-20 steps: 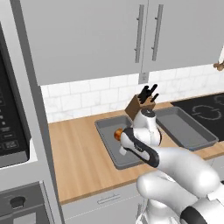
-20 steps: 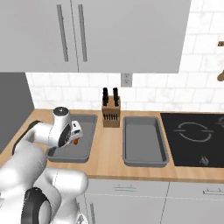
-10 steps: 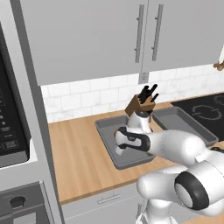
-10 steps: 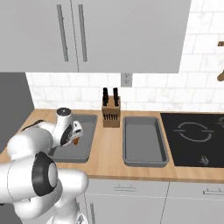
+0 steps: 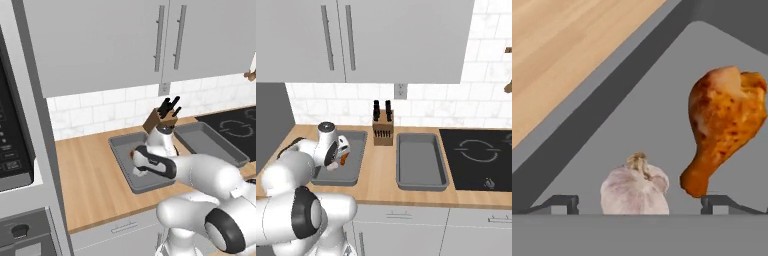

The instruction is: Place one garlic and one chicken drumstick in each tupperware on the nearby counter, to pack two identical lunches.

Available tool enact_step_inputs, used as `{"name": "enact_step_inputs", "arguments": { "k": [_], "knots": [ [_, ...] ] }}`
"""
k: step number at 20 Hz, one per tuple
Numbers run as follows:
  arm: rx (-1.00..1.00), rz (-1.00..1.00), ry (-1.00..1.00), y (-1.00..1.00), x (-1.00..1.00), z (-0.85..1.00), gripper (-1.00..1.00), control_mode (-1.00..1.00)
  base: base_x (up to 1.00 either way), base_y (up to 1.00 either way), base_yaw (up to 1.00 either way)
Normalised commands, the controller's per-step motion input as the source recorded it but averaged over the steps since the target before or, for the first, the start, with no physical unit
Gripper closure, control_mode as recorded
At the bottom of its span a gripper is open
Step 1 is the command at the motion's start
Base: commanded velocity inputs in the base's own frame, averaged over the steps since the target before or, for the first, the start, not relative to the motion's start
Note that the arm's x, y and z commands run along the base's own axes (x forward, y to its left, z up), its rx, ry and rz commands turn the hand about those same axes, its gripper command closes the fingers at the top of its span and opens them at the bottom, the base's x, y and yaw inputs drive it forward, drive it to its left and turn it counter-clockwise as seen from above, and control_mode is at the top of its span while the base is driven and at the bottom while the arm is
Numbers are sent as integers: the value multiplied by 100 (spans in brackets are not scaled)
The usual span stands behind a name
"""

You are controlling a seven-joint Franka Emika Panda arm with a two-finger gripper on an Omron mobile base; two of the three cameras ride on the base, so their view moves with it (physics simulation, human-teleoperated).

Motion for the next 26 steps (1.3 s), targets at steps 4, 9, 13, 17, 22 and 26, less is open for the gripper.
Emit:
{"name": "enact_step_inputs", "arguments": {
  "k": [4,9,13,17,22,26],
  "knots": [
    [1,-1,-15,-34,-100,82,-100,-100,0,0,0],
    [11,-14,-6,-33,-100,92,-100,-100,0,0,0],
    [25,-30,-2,-32,-86,94,-100,-100,0,0,0],
    [26,-37,0,-23,-59,84,-100,-100,0,0,0],
    [2,-23,-5,-1,-57,0,-100,-100,0,0,0],
    [-3,-5,0,0,-43,0,-100,-100,0,0,0]
  ]
}}
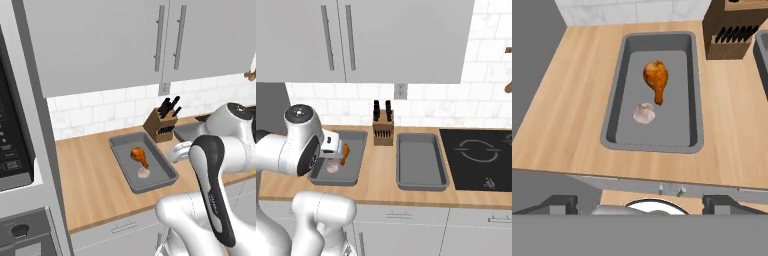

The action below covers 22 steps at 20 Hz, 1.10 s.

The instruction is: Place one garlic and one chicken drumstick in each tupperware on the nearby counter, to pack two identical lunches.

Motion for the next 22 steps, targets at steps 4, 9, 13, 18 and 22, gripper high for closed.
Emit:
{"name": "enact_step_inputs", "arguments": {
  "k": [4,9,13,18,22],
  "knots": [
    [-1,0,0,0,-52,0,-100,-100,0,0,0],
    [0,0,0,0,0,0,-100,100,-95,-3,0],
    [0,0,0,0,0,0,-100,100,-100,-8,1],
    [0,0,0,0,0,0,-100,100,-100,26,6],
    [0,0,0,0,0,0,-100,100,-82,100,8]
  ]
}}
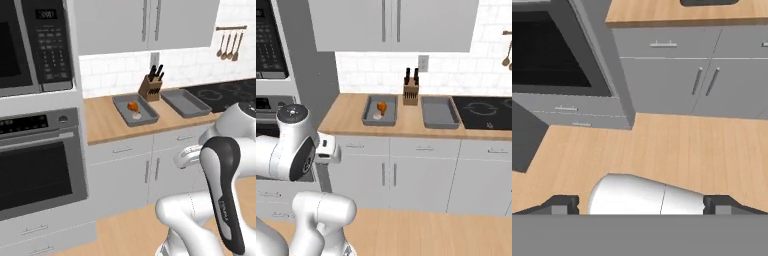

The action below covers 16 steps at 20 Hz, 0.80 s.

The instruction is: Place one garlic and one chicken drumstick in each tupperware on the nearby counter, to pack two identical lunches.

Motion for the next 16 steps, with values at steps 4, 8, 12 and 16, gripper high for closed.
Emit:
{"name": "enact_step_inputs", "arguments": {
  "k": [4,8,12,16],
  "knots": [
    [0,0,0,0,0,0,-100,100,-15,100,2],
    [0,0,0,0,0,0,-100,100,0,100,0],
    [0,0,0,0,0,0,-100,100,1,100,0],
    [0,0,0,0,0,0,-100,100,7,100,0]
  ]
}}
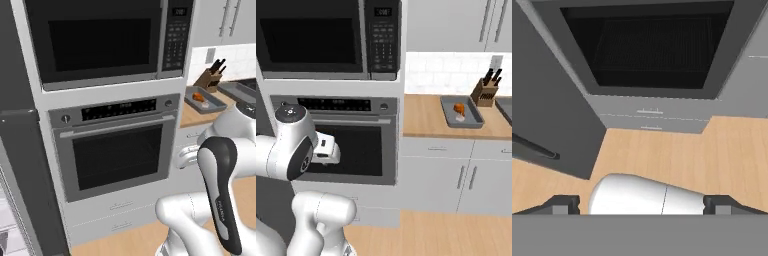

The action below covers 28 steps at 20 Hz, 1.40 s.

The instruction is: Place one garlic and one chicken drumstick in each tupperware on the nearby counter, to pack two identical lunches.

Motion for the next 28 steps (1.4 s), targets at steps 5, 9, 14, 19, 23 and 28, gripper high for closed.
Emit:
{"name": "enact_step_inputs", "arguments": {
  "k": [5,9,14,19,23,28],
  "knots": [
    [0,0,0,0,0,0,-100,100,-53,94,0],
    [0,0,0,0,0,0,-100,100,-100,39,0],
    [0,0,0,0,0,0,-100,100,-100,18,0],
    [0,0,0,0,0,0,-100,100,-71,77,0],
    [0,0,0,0,0,0,-100,100,-1,100,0],
    [0,0,0,0,0,0,-100,100,14,100,0]
  ]
}}
